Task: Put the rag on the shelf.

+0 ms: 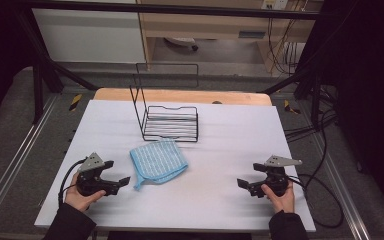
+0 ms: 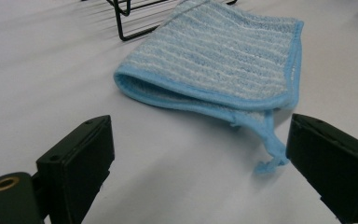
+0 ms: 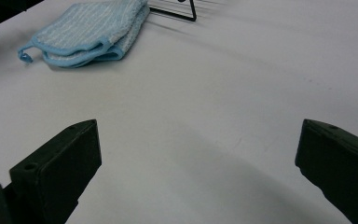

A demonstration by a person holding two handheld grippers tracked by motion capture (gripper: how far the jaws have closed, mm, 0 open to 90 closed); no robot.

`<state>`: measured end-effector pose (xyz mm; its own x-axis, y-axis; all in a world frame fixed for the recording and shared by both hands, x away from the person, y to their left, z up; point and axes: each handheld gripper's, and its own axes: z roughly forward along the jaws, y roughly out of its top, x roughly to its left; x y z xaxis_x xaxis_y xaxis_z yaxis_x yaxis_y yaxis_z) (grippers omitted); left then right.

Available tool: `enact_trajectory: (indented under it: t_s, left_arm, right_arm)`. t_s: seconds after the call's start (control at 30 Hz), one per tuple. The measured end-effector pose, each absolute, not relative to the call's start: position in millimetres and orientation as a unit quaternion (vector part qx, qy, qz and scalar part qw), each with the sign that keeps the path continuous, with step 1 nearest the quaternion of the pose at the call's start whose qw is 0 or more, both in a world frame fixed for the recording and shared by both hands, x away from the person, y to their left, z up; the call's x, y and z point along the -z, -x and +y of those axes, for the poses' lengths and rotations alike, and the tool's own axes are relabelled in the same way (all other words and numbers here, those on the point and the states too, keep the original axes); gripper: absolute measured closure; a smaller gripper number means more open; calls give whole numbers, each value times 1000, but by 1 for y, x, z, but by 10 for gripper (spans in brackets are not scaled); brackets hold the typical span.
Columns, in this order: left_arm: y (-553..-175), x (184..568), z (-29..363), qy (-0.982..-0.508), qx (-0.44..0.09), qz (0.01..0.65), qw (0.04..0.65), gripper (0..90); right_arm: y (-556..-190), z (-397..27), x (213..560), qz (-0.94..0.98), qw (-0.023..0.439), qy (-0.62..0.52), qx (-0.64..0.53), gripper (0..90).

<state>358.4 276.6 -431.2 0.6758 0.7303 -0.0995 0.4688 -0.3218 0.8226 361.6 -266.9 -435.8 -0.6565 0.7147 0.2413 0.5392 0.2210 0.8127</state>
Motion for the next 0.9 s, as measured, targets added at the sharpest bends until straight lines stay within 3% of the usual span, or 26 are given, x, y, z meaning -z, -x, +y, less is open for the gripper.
enact_trajectory:
  t_s: [0.57, 0.9]
  left_arm:
    - [-359, 426, 269, -806, -145, 378, 432, 79]
    - [-360, 410, 246, -818, -148, 369, 416, 154]
  right_arm:
    - [-361, -267, 436, 778, 94, -404, -472, 7]
    - [-361, -265, 437, 778, 91, -409, -468, 8]
